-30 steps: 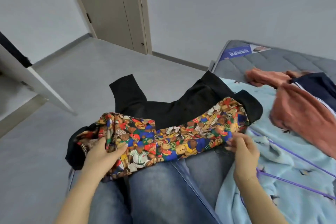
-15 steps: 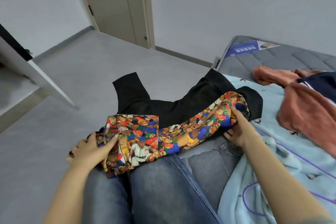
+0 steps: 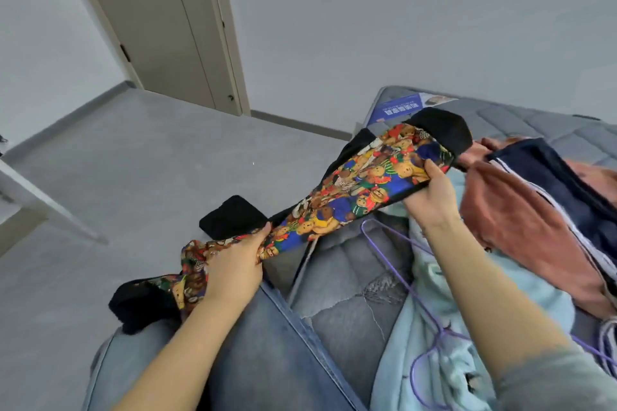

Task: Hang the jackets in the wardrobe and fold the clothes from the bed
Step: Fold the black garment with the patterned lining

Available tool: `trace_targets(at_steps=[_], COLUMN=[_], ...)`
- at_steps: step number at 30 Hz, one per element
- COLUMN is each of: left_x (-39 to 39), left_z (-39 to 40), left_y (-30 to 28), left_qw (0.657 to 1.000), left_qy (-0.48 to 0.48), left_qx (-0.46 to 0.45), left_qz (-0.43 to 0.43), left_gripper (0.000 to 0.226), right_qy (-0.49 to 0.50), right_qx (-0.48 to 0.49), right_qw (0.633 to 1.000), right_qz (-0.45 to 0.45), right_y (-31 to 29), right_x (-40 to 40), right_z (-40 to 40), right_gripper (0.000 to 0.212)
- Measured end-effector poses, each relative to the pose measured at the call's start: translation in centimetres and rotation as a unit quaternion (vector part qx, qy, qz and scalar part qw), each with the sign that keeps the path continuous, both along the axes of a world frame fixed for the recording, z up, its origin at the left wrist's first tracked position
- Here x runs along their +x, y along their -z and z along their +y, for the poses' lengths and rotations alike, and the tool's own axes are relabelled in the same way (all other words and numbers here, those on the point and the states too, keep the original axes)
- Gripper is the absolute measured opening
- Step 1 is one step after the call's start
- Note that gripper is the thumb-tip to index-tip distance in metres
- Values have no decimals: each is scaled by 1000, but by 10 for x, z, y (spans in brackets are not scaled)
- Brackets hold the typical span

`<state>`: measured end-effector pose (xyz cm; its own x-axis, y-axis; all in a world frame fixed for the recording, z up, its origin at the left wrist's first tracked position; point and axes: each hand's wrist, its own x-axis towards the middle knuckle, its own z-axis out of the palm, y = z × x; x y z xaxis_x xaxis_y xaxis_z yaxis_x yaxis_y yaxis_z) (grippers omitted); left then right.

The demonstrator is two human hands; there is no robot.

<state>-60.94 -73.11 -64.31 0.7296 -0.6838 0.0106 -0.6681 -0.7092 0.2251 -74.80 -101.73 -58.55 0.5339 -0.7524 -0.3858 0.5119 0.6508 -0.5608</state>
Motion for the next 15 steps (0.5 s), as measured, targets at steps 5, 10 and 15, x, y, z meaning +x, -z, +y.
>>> trace_targets(at_steps=[5, 10, 15], left_x=[-10, -82, -189], left_z=[-81, -151, -152], left_y=[-69, -90, -4], left_qw=[990, 968, 951], left_qy=[34, 119, 297], left_qx=[-128, -220, -19], left_qz=[-47, -2, 79], left_gripper=[67, 80, 77], right_qy=[79, 211, 280], right_qx=[-58, -69, 53], right_qw=[993, 973, 958], right_qz=[-68, -63, 42], right_y=[-63, -77, 2], right_x=[-39, -152, -279], right_z=[-57, -91, -45], right_gripper=[29, 31, 40])
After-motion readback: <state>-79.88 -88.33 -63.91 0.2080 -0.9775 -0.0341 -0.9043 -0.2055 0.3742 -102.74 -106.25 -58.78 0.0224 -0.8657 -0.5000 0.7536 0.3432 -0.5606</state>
